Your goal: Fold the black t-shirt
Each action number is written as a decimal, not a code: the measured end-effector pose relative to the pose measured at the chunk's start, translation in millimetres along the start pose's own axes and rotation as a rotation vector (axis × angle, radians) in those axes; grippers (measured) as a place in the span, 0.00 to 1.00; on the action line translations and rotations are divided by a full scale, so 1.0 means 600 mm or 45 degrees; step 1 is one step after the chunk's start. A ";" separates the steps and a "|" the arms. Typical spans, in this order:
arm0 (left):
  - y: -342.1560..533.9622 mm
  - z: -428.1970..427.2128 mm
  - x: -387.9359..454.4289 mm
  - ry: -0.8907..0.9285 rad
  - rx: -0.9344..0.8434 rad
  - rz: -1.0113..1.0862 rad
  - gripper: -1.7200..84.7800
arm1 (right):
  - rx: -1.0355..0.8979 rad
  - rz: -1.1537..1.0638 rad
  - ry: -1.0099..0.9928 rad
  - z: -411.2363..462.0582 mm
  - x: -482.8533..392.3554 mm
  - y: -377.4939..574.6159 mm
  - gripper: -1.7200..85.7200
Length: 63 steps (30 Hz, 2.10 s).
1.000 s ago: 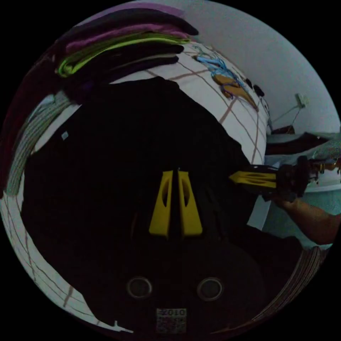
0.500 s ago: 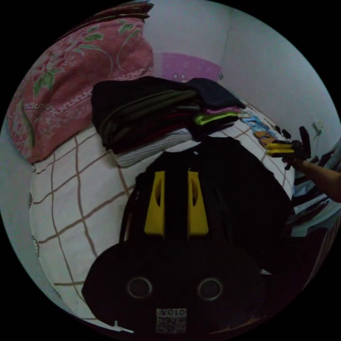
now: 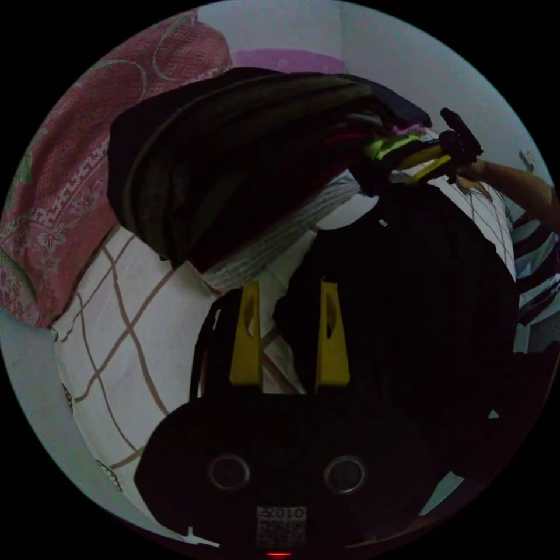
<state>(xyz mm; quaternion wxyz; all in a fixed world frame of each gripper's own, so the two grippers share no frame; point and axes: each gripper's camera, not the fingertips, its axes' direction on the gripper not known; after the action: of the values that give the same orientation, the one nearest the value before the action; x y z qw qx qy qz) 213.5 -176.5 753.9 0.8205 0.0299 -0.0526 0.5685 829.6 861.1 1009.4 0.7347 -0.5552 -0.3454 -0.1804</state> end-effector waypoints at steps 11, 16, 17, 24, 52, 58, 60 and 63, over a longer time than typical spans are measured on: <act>0.034 0.022 0.033 0.076 -0.047 0.090 0.16 | -0.071 -0.031 -0.005 -0.010 -0.012 -0.092 0.12; 0.040 0.012 0.035 0.109 0.018 0.039 0.14 | -0.059 -0.035 -0.011 -0.030 -0.027 -0.128 0.11; 0.041 0.014 0.040 0.112 0.011 0.052 0.14 | -0.048 -0.040 -0.012 -0.033 -0.030 -0.133 0.11; 0.057 0.015 0.067 0.115 -0.040 0.022 0.06 | -0.099 -0.078 -0.014 -0.042 -0.074 -0.162 0.08; 0.367 -0.289 0.555 0.044 -0.048 0.260 0.02 | -0.074 0.036 0.014 -0.286 -0.582 0.173 0.06; 0.431 -0.202 0.634 0.159 -0.280 0.252 0.02 | -0.273 0.142 -0.155 -0.183 -0.650 0.241 0.06; 0.435 -0.199 0.641 0.165 -0.282 0.253 0.02 | -0.271 0.143 -0.153 -0.178 -0.659 0.256 0.06; 0.436 -0.213 0.650 0.134 -0.245 0.296 0.02 | -0.233 0.134 -0.120 -0.185 -0.672 0.281 0.05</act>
<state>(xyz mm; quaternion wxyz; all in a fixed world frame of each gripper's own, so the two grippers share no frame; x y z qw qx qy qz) 111.3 292.0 671.2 0.7498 -0.0849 -0.0667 0.6528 692.1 762.6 591.5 0.6722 -0.6453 -0.3322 -0.1462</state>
